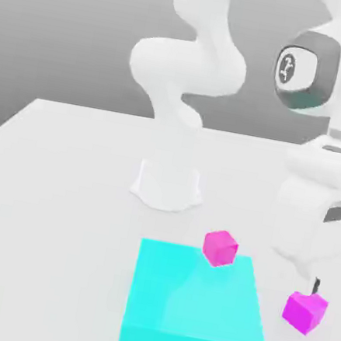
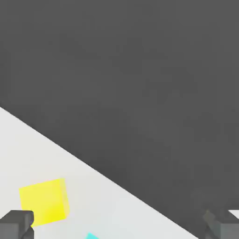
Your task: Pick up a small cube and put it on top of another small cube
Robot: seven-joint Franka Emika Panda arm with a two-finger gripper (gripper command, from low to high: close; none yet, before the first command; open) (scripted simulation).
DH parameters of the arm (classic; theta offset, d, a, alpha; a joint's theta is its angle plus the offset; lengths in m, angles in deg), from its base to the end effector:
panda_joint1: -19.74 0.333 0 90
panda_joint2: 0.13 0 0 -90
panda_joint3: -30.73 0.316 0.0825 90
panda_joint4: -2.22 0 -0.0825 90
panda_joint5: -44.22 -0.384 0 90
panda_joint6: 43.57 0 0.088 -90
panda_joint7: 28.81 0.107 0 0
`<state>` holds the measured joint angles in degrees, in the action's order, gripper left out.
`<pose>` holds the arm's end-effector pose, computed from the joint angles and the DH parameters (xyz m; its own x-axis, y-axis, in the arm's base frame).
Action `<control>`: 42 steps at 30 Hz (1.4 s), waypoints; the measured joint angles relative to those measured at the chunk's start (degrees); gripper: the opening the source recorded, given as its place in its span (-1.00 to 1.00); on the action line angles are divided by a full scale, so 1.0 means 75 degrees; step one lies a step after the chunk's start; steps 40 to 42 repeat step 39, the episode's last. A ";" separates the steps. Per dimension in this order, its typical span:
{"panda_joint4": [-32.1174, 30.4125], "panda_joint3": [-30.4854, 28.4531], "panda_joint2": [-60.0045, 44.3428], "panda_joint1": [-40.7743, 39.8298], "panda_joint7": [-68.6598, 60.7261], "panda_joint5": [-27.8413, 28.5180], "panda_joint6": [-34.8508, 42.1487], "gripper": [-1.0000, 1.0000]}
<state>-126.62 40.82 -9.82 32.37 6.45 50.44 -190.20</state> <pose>0.5095 0.2145 0.3054 0.9802 -0.1387 0.1412 -0.1332 -0.9899 -0.0476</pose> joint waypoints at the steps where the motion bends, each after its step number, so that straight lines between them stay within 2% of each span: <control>1: 0.0015 0.0040 -0.0280 0.0059 -0.0034 0.0058 -0.0073 0.00; 5: 0.0078 0.0173 -0.1401 0.0354 -0.0174 0.0287 -0.0359 0.00; 9: 0.0277 -0.0041 -0.2512 0.0621 -0.0007 0.0625 -0.1068 0.00; 10: 0.0332 -0.0122 -0.2764 0.0689 0.0044 0.0698 -0.1260 -1.00; 17: 0.0343 -0.0136 -0.2816 0.0703 0.0051 0.0710 -0.1294 -1.00; 21: 0.0129 0.0124 -0.1900 0.0516 -0.0178 0.0390 -0.0594 -1.00; 26: -0.1060 0.0517 -0.0544 0.0778 0.0124 0.0142 -0.0431 -1.00; 31: -0.2370 0.1000 0.0785 0.1152 0.0202 -0.0514 -0.0474 -1.00; 36: -0.2542 0.0712 -0.0165 0.1338 0.0826 0.0222 -0.1552 -1.00; 37: -0.2535 0.0623 -0.0341 0.1400 0.0931 0.0360 -0.1714 1.00; 42: -0.2535 0.0623 -0.0341 0.1400 0.0931 0.0360 -0.1714 1.00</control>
